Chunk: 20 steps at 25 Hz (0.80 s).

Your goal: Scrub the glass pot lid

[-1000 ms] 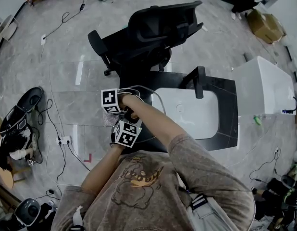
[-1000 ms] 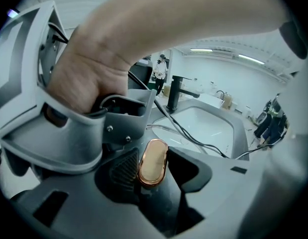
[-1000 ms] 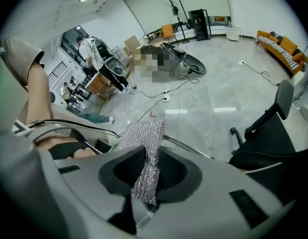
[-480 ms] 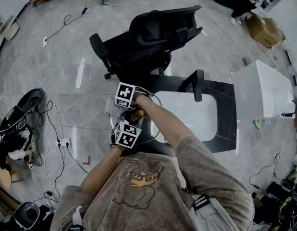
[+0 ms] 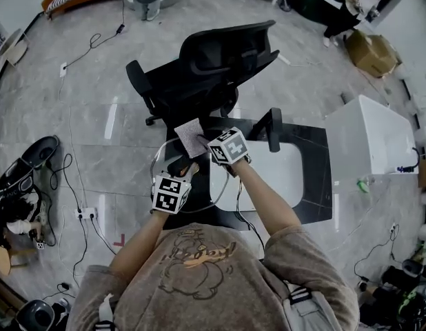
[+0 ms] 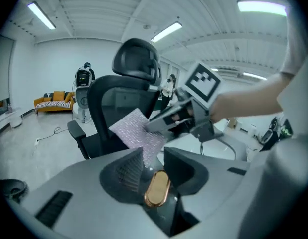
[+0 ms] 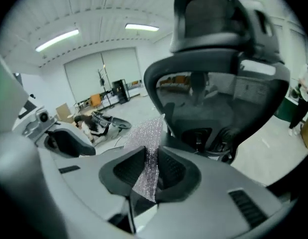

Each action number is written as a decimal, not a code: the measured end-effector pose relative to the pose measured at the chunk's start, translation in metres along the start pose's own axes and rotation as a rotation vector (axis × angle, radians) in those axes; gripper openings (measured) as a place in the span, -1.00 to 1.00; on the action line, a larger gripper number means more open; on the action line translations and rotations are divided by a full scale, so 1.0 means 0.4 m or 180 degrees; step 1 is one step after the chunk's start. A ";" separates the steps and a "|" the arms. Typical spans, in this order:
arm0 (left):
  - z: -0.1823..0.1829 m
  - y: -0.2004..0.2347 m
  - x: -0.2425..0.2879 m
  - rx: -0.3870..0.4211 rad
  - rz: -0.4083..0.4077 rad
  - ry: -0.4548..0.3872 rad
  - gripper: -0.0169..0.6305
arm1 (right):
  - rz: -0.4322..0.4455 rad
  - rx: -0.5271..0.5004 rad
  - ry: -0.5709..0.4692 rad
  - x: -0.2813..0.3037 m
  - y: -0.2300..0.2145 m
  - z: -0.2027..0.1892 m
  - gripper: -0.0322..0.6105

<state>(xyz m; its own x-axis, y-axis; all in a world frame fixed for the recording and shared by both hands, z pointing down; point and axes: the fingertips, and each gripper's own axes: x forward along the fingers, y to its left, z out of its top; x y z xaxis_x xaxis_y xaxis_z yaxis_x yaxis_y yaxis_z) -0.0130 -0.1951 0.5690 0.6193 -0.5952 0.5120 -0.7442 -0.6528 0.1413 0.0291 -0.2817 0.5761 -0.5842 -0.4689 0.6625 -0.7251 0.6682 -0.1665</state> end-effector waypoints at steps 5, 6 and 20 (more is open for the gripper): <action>0.124 0.036 -0.086 -0.0301 0.0029 -0.0287 -0.89 | -0.0376 0.0406 -0.0759 -0.199 0.027 0.014 -0.61; 0.147 0.037 -0.105 -0.0332 0.0032 -0.0349 -0.89 | -0.0455 0.0459 -0.0891 -0.240 0.039 0.015 -0.61; 0.223 -0.009 -0.291 -0.0189 0.0445 -0.0965 -0.89 | -0.1079 0.0578 -0.1821 -0.520 0.188 0.013 -0.63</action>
<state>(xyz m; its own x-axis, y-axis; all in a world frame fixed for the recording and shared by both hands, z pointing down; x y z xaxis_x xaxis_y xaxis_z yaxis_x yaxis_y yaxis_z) -0.0601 -0.1654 0.4333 0.5497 -0.7953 0.2558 -0.8351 -0.5317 0.1413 0.0942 -0.1369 0.4219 -0.3787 -0.8994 0.2182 -0.9222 0.3468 -0.1711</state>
